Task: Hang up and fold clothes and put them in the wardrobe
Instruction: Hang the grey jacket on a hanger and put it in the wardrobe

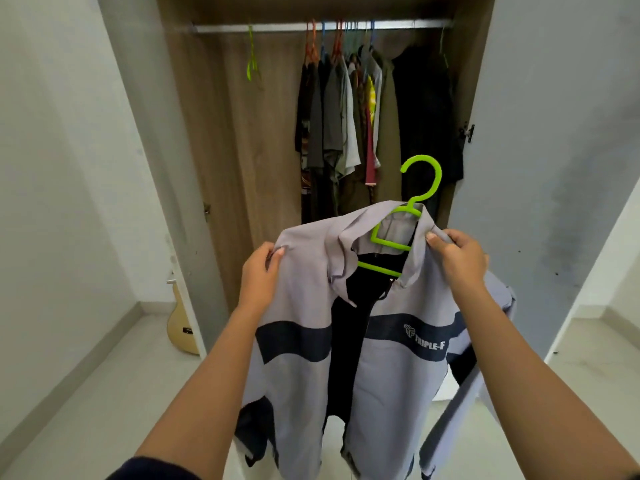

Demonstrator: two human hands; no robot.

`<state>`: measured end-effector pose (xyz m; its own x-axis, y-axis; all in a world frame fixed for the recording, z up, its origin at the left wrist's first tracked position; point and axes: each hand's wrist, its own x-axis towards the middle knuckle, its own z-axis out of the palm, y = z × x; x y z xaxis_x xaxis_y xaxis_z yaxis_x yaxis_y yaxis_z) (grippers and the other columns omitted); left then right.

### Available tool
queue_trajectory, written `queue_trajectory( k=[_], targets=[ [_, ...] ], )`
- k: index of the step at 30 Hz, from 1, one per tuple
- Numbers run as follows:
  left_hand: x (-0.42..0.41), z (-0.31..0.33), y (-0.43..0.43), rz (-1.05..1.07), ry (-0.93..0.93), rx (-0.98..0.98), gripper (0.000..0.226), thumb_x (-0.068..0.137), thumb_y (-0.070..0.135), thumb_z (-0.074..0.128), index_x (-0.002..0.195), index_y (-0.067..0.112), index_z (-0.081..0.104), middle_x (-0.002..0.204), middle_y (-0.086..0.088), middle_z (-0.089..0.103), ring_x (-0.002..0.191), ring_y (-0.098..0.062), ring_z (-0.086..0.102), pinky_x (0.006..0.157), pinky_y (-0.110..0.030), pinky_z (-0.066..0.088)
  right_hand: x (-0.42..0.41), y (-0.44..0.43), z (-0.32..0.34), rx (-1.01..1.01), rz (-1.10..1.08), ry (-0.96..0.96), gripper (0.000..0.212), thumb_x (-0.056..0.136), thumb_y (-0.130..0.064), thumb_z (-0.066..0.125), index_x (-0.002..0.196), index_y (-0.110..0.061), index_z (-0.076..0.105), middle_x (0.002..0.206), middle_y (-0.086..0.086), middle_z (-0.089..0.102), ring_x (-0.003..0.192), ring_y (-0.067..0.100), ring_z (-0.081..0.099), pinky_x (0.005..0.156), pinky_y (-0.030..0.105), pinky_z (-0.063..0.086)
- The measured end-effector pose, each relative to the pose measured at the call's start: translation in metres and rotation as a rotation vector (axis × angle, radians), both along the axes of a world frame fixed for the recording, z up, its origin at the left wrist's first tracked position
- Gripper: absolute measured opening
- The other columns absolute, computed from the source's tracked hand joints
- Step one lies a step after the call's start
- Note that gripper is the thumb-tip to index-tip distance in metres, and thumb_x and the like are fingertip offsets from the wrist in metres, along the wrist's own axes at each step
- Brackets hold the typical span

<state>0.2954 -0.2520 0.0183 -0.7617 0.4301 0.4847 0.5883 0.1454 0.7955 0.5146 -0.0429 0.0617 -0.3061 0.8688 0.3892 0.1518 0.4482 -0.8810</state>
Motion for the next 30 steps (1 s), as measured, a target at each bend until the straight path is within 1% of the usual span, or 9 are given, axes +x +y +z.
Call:
queue_trajectory(
  k=[7,11,14,17,20,23,25,28,30],
  targets=[
    [0.009,0.043,0.041,-0.039,0.136,0.123,0.030,0.101,0.022,0.041,0.084,0.002,0.055,0.069,0.000,0.049,0.060,-0.001,0.041,0.057,-0.012,0.035,0.004,0.052,-0.004,0.133,0.054,0.129,0.032,0.070,-0.049,0.054,0.057,-0.021,0.048,0.048,-0.006,0.034,0.053,0.012,0.029,0.067,0.035,0.028],
    [-0.005,0.073,0.058,-0.043,0.215,0.137,0.029,0.101,0.023,0.041,0.084,0.005,0.056,0.066,0.006,0.045,0.059,-0.003,0.040,0.057,-0.015,0.033,0.003,0.065,-0.006,0.092,0.248,0.136,0.036,0.079,-0.027,0.064,0.045,-0.031,0.050,0.042,-0.012,0.035,0.050,0.006,0.030,0.056,0.023,0.026],
    [-0.026,0.080,0.070,0.033,0.243,-0.003,0.029,0.100,0.025,0.041,0.085,0.007,0.058,0.073,0.002,0.052,0.066,-0.008,0.045,0.064,-0.025,0.038,0.002,0.077,-0.011,-0.013,0.354,0.188,0.028,0.072,-0.026,0.062,0.056,-0.009,0.047,0.049,-0.010,0.035,0.051,0.006,0.031,0.050,0.020,0.024],
    [-0.034,0.075,0.086,0.157,0.295,-0.237,0.024,0.099,0.022,0.042,0.099,0.011,0.063,0.098,-0.007,0.056,0.091,-0.021,0.050,0.080,-0.037,0.042,-0.003,0.088,-0.022,-0.072,0.312,0.208,0.050,0.068,-0.039,0.064,0.065,0.008,0.048,0.063,0.007,0.037,0.061,0.017,0.033,0.057,0.030,0.024],
    [-0.025,0.069,0.095,0.207,0.413,-0.228,0.023,0.099,0.017,0.041,0.106,0.012,0.062,0.109,-0.005,0.056,0.100,-0.023,0.048,0.086,-0.036,0.039,-0.006,0.090,-0.029,-0.128,0.199,0.192,0.032,0.063,-0.048,0.063,0.052,-0.019,0.053,0.055,-0.001,0.039,0.062,0.017,0.034,0.060,0.031,0.027],
    [-0.015,0.069,0.096,-0.067,0.449,-0.154,0.025,0.100,0.022,0.039,0.113,0.015,0.060,0.108,0.001,0.059,0.101,-0.014,0.053,0.089,-0.035,0.044,-0.009,0.095,-0.034,-0.136,0.121,0.145,0.027,0.063,-0.053,0.060,0.051,-0.029,0.059,0.057,0.000,0.043,0.066,0.020,0.041,0.066,0.035,0.033],
    [-0.008,0.074,0.098,-0.251,0.444,-0.211,0.029,0.100,0.029,0.040,0.121,0.018,0.057,0.110,0.003,0.059,0.102,-0.010,0.054,0.089,-0.032,0.046,-0.010,0.094,-0.033,-0.136,0.116,0.117,0.024,0.064,-0.052,0.060,0.051,-0.031,0.061,0.056,-0.001,0.044,0.067,0.019,0.042,0.069,0.037,0.034],
    [-0.003,0.077,0.106,-0.277,0.591,-0.336,0.033,0.099,0.033,0.043,0.126,0.017,0.055,0.114,0.002,0.057,0.103,-0.010,0.053,0.086,-0.029,0.044,-0.014,0.090,-0.027,-0.118,0.146,0.094,0.025,0.064,-0.049,0.060,0.050,-0.029,0.058,0.051,-0.006,0.041,0.062,0.017,0.039,0.067,0.036,0.032],
    [0.000,0.075,0.110,-0.316,0.559,-0.337,0.027,0.099,0.029,0.044,0.117,0.014,0.059,0.101,0.002,0.057,0.091,-0.011,0.054,0.078,-0.031,0.045,-0.017,0.088,-0.023,-0.084,0.148,0.087,0.026,0.068,-0.046,0.059,0.048,-0.029,0.056,0.051,-0.005,0.040,0.059,0.017,0.038,0.065,0.034,0.031]
  ],
)
